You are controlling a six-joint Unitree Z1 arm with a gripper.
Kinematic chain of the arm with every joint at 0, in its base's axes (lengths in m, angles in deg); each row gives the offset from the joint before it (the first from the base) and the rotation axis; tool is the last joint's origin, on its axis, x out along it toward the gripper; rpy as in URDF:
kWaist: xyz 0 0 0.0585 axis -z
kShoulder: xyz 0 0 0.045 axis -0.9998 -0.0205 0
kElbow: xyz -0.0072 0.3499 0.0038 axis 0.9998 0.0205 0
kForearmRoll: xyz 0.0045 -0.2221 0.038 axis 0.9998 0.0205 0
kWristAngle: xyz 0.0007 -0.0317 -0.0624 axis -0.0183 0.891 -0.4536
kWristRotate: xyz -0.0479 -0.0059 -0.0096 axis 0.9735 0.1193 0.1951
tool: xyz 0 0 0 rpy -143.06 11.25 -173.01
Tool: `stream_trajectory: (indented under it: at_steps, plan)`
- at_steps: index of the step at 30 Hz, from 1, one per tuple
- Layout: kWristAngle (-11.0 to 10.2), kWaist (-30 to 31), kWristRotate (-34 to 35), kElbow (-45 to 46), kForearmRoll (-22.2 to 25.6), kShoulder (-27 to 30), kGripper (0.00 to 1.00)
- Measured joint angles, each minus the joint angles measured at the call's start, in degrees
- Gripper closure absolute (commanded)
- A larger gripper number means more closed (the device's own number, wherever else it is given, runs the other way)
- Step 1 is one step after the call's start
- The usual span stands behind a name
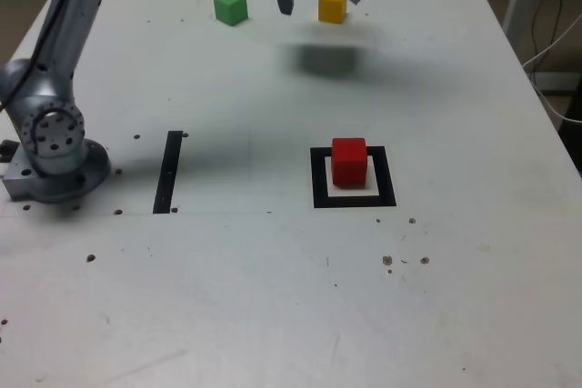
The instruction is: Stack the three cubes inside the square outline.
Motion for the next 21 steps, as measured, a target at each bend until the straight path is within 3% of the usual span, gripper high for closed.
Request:
stream_trajectory:
  at_steps: [9,21]
  plan:
    - [-0.06,-3.54,-6.41,-8.79,2.55,-5.61,0.02]
    - [-0.16,-5.42,-10.12,-27.95,6.64,-16.29,0.02]
